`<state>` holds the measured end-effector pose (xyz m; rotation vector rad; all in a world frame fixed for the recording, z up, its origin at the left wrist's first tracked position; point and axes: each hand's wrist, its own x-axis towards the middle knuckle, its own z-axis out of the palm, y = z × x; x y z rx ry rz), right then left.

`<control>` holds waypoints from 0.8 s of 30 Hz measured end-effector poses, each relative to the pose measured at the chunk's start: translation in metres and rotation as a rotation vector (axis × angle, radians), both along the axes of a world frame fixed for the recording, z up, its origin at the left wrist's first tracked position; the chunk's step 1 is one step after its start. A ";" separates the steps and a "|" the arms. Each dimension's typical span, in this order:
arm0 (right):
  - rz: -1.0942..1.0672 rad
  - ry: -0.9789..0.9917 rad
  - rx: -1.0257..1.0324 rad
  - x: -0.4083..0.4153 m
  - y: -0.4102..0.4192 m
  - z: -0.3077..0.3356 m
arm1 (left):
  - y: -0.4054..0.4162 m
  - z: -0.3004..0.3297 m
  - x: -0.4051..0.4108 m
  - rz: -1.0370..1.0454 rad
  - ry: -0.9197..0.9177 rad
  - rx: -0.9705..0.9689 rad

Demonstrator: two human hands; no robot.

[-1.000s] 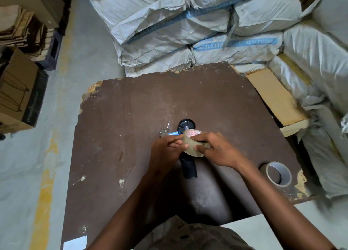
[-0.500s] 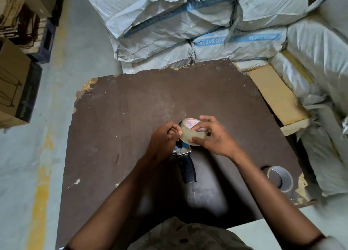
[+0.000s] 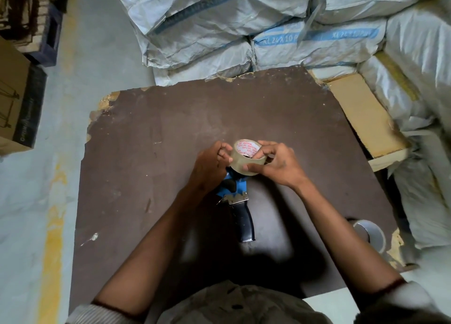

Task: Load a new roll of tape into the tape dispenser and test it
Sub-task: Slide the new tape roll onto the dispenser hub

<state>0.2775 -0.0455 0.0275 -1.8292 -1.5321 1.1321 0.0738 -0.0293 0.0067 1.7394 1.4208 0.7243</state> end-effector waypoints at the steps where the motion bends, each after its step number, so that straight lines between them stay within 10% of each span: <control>1: 0.007 0.008 -0.003 0.001 0.003 -0.001 | 0.002 0.000 0.000 0.000 0.007 -0.004; 24: 0.016 -0.069 0.118 -0.011 -0.003 -0.041 | -0.013 -0.038 0.001 0.169 0.269 0.093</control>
